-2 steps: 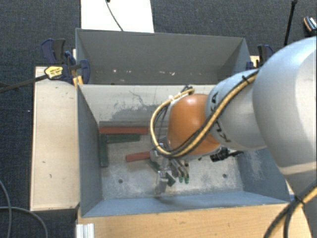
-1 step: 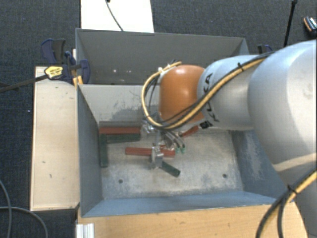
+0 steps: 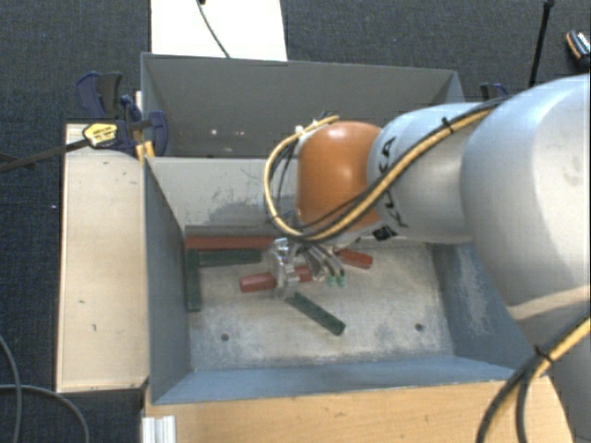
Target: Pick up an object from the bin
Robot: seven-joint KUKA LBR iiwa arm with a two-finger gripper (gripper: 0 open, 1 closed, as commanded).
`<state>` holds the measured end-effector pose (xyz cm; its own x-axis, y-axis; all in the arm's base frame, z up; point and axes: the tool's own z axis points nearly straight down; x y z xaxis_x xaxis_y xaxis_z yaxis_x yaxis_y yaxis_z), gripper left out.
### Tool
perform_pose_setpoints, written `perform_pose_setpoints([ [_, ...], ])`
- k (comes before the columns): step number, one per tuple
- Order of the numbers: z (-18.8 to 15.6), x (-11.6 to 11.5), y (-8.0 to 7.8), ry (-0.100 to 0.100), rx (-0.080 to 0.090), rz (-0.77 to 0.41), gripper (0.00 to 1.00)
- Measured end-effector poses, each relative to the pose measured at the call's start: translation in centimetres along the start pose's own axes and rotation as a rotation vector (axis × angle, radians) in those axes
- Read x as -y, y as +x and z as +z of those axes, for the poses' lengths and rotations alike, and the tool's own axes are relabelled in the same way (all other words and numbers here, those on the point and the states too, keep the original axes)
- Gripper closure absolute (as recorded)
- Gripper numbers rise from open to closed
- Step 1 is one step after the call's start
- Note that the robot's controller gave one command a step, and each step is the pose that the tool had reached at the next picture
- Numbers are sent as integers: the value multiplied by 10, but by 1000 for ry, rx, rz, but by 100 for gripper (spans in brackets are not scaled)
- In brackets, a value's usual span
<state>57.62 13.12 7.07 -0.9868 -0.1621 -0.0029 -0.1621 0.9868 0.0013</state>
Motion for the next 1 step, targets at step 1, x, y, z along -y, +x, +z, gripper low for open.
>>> perform_pose_setpoints([
  [1, -167, 12, -15, 1, 10, -87, 100],
])
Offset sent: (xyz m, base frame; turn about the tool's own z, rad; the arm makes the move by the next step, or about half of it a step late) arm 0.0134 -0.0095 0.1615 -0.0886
